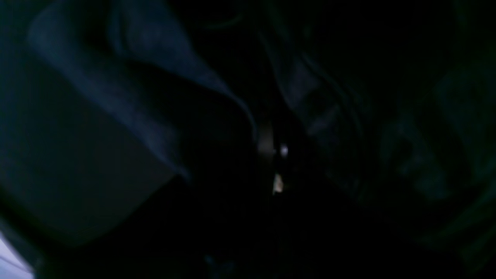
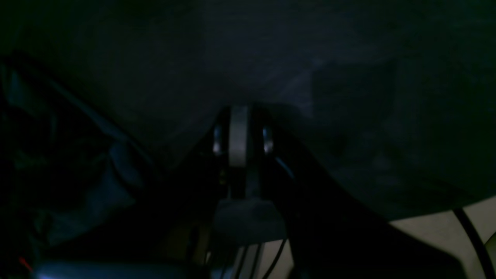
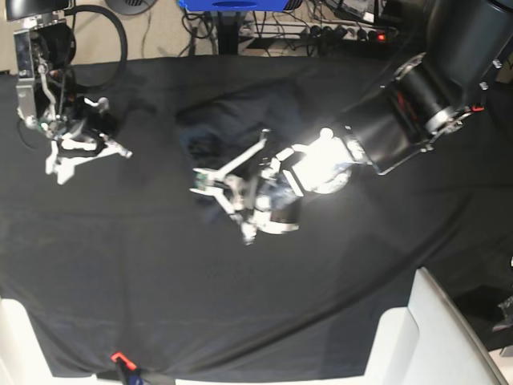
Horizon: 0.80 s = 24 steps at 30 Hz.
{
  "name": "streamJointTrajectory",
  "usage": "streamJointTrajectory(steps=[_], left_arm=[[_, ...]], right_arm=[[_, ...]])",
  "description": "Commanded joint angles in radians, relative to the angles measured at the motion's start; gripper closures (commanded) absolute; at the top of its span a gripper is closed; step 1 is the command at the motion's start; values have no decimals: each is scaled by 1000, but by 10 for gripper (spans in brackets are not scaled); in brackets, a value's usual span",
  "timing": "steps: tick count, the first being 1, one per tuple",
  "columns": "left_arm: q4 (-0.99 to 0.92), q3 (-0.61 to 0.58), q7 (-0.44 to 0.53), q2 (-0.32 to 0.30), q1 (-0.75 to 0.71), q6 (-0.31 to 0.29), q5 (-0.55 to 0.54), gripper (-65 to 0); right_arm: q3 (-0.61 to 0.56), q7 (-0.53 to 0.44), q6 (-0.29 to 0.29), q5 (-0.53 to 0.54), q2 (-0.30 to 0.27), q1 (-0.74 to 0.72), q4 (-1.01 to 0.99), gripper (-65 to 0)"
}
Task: Fold the T-shirt properly
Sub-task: 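Tuck and press the shirt edge under with the left gripper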
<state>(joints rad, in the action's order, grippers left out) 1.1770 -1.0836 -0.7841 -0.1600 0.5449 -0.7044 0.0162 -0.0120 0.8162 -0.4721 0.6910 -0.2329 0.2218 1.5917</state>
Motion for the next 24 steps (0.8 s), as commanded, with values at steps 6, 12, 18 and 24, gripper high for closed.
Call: streamJointTrajectory(steps=[6,12,18,24], left_arm=[[-68,6,73,93,25,6,100,0],[-139,6,82,147,30,6,97,0],[-151,6,82,150,27,6,92,0],[-153,6,79,145,25,6,92,0]], right_arm=[[70,-7,0,-1,-13,4,12,-44],[70,-7,0,-1,-18,9,12,-44],[102,-7,0,-1,-15,11,12,-44],[103,-7,0,-1,-15,11,12,-44]])
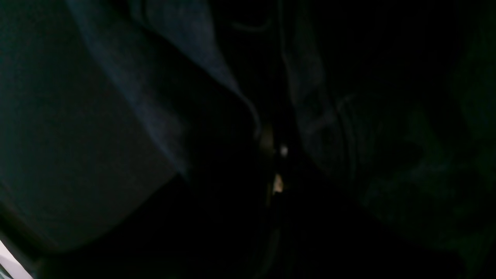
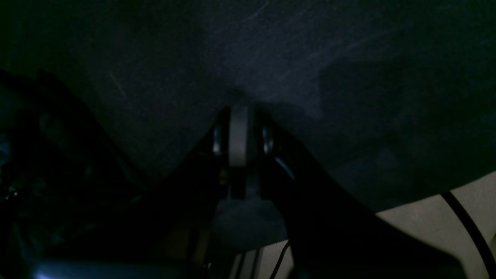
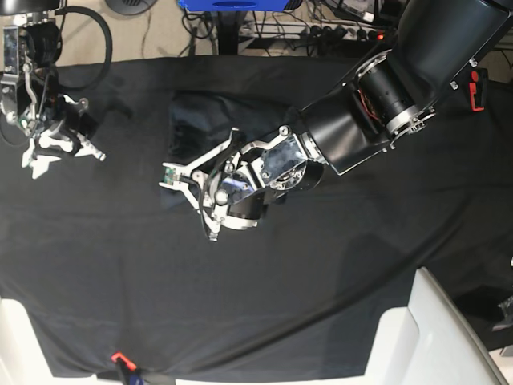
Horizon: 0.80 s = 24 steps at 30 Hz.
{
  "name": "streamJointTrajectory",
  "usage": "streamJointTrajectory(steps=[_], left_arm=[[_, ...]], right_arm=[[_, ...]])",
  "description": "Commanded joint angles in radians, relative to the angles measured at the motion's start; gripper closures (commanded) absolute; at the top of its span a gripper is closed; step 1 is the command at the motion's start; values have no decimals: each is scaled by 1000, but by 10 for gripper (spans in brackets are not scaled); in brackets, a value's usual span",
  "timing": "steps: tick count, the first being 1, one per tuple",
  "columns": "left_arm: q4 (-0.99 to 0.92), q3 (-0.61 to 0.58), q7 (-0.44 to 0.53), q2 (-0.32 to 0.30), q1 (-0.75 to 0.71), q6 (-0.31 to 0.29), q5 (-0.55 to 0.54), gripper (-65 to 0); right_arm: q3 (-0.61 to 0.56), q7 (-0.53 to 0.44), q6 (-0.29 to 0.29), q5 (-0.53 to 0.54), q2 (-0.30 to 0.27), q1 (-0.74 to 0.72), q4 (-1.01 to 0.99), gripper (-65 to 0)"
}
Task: Fold the T-shirt properly
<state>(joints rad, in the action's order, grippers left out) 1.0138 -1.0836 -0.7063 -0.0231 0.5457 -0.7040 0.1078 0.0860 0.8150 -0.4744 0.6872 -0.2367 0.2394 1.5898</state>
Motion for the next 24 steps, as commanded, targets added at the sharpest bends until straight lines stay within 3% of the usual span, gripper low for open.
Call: streamJointTrajectory(steps=[1,6,12,15,19,24], left_arm=[[10,6,0,9,24,6,0,0],[10,6,-3,9,24,6,8,0],[20,7,-72,10,47,6,8,-10],[13,9,-74,9,64,6,-1,-301],[13,15,-75,9,80,6,-1,-632],[27,36,-77,9,113,6,-3,-650]], right_arm=[[5,-6,3,2,-11,-7,14,-44],[5,-6,3,2,-10,-7,14,-44],[-1,-6,3,2,-10,-1,14,-44],[-1,-6,3,2,-10,5,14,-44],[-1,-6,3,2,-10,8,14,-44],[-2,-6,3,2,-10,10,14,-44]])
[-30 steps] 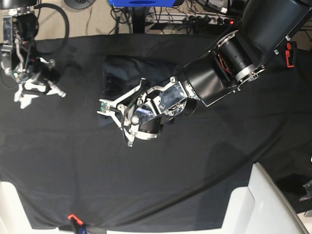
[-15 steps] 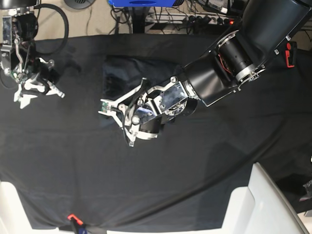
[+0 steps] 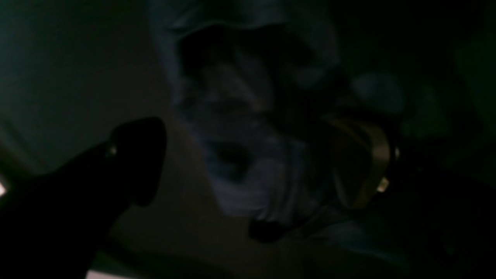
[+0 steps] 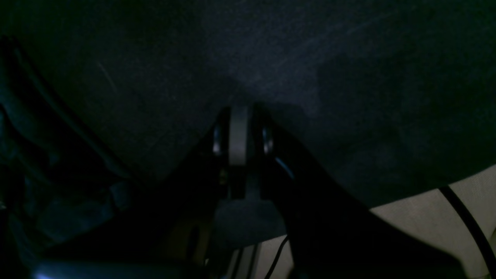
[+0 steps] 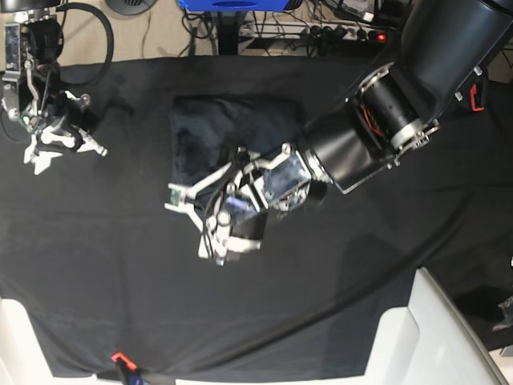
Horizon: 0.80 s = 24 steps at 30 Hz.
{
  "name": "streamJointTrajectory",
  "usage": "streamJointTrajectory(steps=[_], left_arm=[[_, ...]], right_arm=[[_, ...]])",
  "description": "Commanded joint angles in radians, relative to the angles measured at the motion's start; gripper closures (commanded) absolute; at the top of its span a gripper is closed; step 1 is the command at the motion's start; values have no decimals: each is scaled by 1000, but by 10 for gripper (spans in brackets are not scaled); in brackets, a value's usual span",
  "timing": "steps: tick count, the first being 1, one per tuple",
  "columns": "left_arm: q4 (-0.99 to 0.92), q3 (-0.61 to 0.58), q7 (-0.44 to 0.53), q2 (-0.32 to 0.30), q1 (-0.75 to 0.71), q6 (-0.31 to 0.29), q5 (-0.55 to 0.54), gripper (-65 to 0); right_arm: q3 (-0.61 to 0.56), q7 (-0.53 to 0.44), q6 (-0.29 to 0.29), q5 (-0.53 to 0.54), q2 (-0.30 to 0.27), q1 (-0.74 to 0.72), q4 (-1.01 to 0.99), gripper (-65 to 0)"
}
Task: Fold the T-shirt properly
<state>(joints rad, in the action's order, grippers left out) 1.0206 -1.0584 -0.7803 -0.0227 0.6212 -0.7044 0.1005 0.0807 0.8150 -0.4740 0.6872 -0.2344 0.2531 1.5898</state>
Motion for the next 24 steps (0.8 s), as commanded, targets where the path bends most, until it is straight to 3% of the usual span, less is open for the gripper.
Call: streamJointTrajectory(steps=[1,6,13,15,18,21,24], left_arm=[[33,33,-3,8,44,6,5,-650],[142,205,-97,0,53,6,5,-650],[310,352,-173,-173,-79,6,3,-632],[323,438,-172,-222,-156,6,3,-405],[340,634,-170,-271,-271,6,3,0],[395,887,-127,-291,-407,6,3,0],[501,1059,-47,-294,-567,6,5,0]], right_arm=[[3,-6,2,2,-12,-4,14,-44],[1,-4,2,2,-13,-4,14,-44],[0,-4,4,2,-13,-10,21,-44],[-8,-4,4,1,-16,-13,22,-44],[-83,-4,4,-13,-46,-33,22,-44],[-197,-29,4,-67,-67,-47,33,-44],[-328,-81,4,-179,-99,-41,88,-44]])
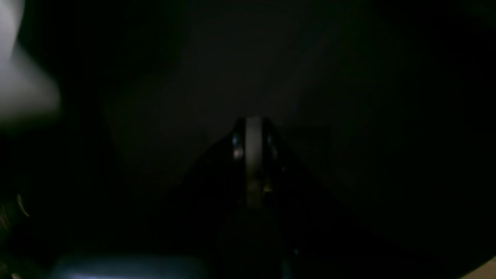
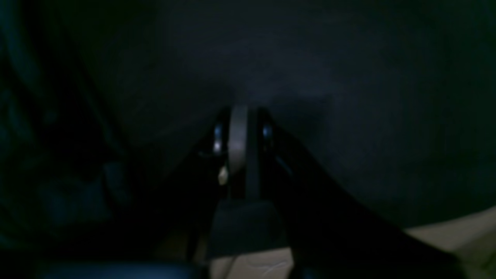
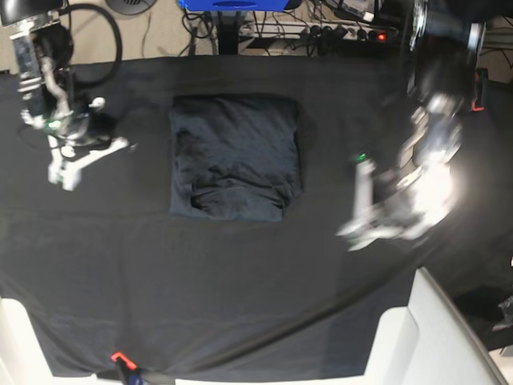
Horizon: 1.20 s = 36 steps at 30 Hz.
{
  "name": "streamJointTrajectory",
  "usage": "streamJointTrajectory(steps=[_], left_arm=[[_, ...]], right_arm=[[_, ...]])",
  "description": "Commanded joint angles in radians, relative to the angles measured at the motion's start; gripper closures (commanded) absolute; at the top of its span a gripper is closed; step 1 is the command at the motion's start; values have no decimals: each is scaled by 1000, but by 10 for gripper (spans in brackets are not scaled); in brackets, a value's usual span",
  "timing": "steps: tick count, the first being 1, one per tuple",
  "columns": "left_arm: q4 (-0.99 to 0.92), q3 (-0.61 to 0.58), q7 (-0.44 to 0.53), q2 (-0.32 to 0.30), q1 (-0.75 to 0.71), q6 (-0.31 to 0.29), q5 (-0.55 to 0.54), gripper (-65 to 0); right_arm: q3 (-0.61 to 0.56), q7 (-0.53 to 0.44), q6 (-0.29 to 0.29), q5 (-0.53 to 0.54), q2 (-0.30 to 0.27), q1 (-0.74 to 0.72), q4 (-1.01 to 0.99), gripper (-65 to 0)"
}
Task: Fold the T-shirt properly
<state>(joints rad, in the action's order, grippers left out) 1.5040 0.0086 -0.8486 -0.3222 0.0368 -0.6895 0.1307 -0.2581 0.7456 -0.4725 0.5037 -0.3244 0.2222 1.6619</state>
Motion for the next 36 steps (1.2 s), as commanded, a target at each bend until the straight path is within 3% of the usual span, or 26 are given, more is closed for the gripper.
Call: streamJointTrajectory(steps=[1,3,6,9,13,19,23,27,32,34,36], left_arm=[[68,23,59,4,-50,-9,-26,0],[162,50,170,5,-180,-9,-26,0],[238,69,360,7,-358,-9,-26,0],[234,97,549,7,-510,-9,-26,0],[200,98,711,4,-677,-9,-16,0],[177,87,754,7,-852,-6,-22,0],[13,46,763,19,-869,46,-24,0],[-250,-57,902,24,-819,123,-24,0],[-690,-207,1063,71,-639,259,-24,0],[-959,-233,1096,114,-507,282,-26,0],[-1275,-236,1142,166,-351,317,-26,0]], right_arm=[[-40,-22,2,-37,-31,-10,39,-44],[-117,-36,2,-103,-68,9,77,-44],[-135,-74,2,-130,-103,62,139,-44],[-135,-128,2,-135,-164,150,205,-44],[-135,-154,2,-138,-215,282,268,-44],[-145,-151,2,-138,-216,469,289,-44],[-148,-151,2,-139,-181,524,225,-44],[-151,-157,2,-139,-134,471,-4,-44],[-330,-169,2,-139,-91,285,-457,-44],[-455,-235,2,-139,-43,168,-731,-47],[-590,-374,2,-139,29,47,-1093,-48]])
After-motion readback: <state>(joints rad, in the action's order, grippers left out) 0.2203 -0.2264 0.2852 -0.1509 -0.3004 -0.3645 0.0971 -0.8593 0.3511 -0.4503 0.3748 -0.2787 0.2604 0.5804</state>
